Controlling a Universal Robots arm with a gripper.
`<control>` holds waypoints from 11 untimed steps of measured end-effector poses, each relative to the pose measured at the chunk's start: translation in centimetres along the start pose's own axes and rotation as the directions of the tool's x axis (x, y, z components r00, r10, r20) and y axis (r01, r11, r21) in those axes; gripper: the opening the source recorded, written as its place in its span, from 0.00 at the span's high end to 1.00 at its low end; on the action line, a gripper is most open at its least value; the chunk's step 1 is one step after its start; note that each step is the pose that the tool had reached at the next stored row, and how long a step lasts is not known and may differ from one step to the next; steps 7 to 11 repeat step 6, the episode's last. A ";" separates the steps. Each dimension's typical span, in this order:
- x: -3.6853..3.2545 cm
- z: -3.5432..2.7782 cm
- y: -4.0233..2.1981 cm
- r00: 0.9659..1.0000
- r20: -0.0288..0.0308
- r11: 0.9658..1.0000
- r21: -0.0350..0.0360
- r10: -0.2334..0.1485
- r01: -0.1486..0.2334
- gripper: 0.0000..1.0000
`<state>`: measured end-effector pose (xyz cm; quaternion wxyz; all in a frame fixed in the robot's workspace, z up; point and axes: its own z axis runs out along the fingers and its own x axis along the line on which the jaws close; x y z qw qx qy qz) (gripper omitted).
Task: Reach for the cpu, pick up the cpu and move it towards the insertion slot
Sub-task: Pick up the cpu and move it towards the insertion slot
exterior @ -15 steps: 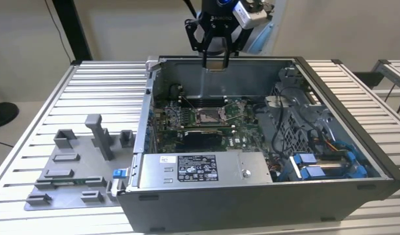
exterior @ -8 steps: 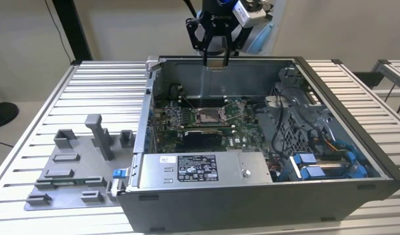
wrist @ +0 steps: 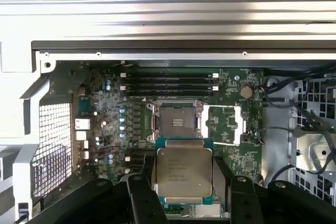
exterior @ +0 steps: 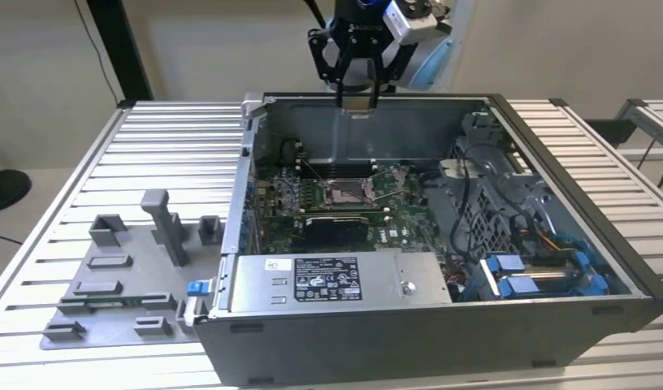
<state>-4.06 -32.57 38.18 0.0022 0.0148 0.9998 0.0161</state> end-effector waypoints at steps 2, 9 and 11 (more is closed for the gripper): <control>0.00 0.00 0.00 1.000 0.000 1.000 0.000 0.000 0.000 1.00; 0.00 0.00 0.00 1.000 0.000 1.000 0.000 0.002 -0.002 1.00; 0.00 0.00 0.00 1.000 0.000 1.000 0.000 0.002 -0.002 1.00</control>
